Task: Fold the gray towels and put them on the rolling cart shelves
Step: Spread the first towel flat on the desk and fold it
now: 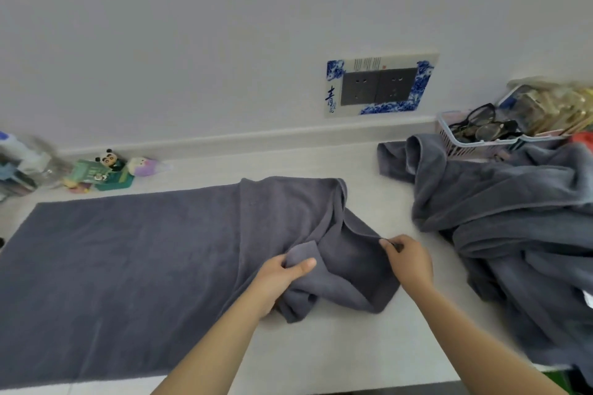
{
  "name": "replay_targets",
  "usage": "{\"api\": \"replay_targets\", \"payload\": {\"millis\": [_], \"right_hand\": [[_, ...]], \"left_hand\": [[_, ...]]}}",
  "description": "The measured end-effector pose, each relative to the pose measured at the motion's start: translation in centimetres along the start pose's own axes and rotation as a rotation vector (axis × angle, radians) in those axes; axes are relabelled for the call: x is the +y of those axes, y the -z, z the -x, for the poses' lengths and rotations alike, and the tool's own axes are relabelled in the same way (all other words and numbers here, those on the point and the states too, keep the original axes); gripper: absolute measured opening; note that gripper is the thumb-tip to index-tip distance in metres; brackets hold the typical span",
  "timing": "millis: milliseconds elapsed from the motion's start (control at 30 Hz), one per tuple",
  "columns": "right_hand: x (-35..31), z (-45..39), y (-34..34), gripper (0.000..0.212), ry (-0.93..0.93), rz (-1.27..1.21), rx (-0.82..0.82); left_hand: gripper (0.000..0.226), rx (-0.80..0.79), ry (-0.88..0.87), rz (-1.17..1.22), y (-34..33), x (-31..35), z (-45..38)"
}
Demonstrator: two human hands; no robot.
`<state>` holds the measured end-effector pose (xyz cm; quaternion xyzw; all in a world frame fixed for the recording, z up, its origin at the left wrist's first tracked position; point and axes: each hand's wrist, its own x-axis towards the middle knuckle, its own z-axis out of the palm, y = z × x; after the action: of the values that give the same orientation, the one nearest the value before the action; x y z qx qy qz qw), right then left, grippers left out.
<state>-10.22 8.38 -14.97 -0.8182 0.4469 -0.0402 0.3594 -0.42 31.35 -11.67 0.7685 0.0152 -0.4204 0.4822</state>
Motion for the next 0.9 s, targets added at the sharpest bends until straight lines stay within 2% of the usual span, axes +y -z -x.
{"api": "replay_targets", "payload": {"millis": [67,133,233,367,533,633,700,800,900], "right_hand": [[-1.5,-1.0,0.9,0.028,0.054,0.079,0.032],[-3.9,-1.9,1.9,0.031,0.138,0.106,0.048],[-8.8,-2.9,2.6,0.035,0.195,0.011,-0.035],[-16.6,-3.3,1.8,0.043,0.247,-0.075,-0.079],[-27.5,-0.3,-3.0,0.041,0.255,-0.323,-0.181],[-33.2,2.4,-7.8,0.029,0.151,-0.625,-0.340],[-36.4,4.3,-11.5,0.032,0.048,-0.770,-0.451],[-41.3,7.4,-18.1,0.040,-0.069,-0.874,-0.573],[-43.9,9.5,-23.9,0.027,-0.178,-0.912,-0.580]], "left_hand": [[0.027,0.063,-0.045,-0.045,0.9,0.7,0.1],[0.023,0.127,-0.083,0.090,2.3,1.2,0.5],[0.016,0.196,-0.151,0.354,4.8,1.2,1.4],[0.015,0.326,-0.274,0.566,8.0,1.0,3.4],[0.017,0.622,-0.380,0.715,14.8,-0.8,5.5],[0.018,0.765,-0.391,0.752,19.8,-2.5,7.1],[0.018,0.836,-0.378,0.771,23.4,-4.0,8.2],[0.022,0.991,-0.364,0.823,29.7,-6.6,9.7],[0.025,1.109,-0.300,0.837,34.4,-9.7,10.4]]}}
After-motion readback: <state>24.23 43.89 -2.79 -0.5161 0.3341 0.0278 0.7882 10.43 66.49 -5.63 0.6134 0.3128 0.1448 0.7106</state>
